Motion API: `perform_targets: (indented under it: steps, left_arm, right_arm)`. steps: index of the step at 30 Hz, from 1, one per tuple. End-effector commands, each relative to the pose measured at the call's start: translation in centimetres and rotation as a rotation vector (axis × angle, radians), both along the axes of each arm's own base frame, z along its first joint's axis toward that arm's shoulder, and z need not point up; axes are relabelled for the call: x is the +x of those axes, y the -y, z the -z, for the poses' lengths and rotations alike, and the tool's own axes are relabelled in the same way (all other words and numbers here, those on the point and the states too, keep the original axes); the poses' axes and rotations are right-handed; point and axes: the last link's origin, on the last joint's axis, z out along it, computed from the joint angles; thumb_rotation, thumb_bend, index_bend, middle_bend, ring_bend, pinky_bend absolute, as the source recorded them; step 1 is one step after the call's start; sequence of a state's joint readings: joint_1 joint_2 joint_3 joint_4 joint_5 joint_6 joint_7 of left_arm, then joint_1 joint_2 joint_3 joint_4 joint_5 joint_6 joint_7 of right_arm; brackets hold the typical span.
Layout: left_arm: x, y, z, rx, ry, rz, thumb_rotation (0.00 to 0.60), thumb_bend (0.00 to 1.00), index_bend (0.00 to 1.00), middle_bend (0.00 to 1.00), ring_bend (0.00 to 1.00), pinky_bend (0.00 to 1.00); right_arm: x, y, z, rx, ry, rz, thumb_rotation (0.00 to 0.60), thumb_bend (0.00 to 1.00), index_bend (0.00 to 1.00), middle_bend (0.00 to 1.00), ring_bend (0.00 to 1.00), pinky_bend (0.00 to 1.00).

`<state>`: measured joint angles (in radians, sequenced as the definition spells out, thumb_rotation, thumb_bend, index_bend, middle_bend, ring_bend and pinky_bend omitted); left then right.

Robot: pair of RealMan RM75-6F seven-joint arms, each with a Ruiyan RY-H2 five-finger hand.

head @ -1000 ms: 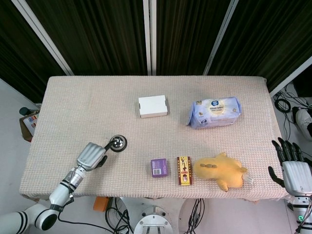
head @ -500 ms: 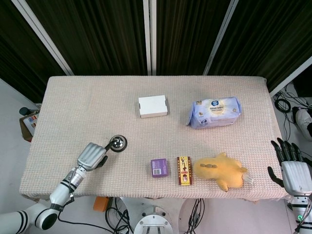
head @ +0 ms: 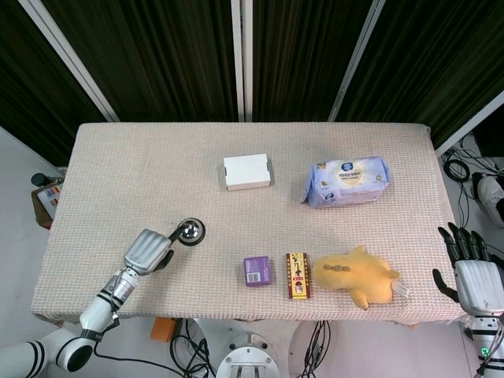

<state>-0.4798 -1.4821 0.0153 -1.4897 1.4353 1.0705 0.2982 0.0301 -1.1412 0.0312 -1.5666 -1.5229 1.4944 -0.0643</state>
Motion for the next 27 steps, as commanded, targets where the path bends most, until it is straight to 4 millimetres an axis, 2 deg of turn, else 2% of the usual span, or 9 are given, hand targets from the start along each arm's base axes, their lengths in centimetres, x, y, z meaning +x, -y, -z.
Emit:
perform_targets:
  steps: [1,11,21,25,27]
  left_arm:
    - [-0.1,0.1,0.3,-0.019,-0.016,-0.006,0.600,0.53,0.11,0.82,0.78,0.76]
    - [0.5,-0.3,-0.5,0.034,0.025,0.014,0.600,0.53,0.11,0.82,0.78,0.76]
    - [-0.1,0.2,0.6,-0.021,-0.014,-0.005,0.600,0.53,0.11,0.82,0.78,0.76]
    - [0.4,-0.1,-0.5,0.035,0.015,0.010,0.600,0.53,0.11,0.82,0.78,0.76]
    - [0.8,-0.1,-1.8,0.094,0.055,0.028,0.600,0.53,0.11,0.82,0.78,0.76]
  right_arm:
    - [0.0,0.0,-0.1,-0.003,0.000,0.000,0.600,0.29,0.00,0.00,0.00,0.00]
    - [0.0,0.0,-0.2,-0.004,0.000,0.000,0.600,0.29,0.00,0.00,0.00,0.00]
    - [0.0,0.0,-0.1,-0.001,-0.001,0.002,0.600,0.29,0.00,0.00,0.00,0.00]
    - [0.1,-0.1,-0.3,-0.008,0.002,-0.004,0.600,0.29,0.00,0.00,0.00,0.00]
    - [0.1,-0.1,-0.4,-0.011,0.003,-0.008,0.600,0.29,0.00,0.00,0.00,0.00]
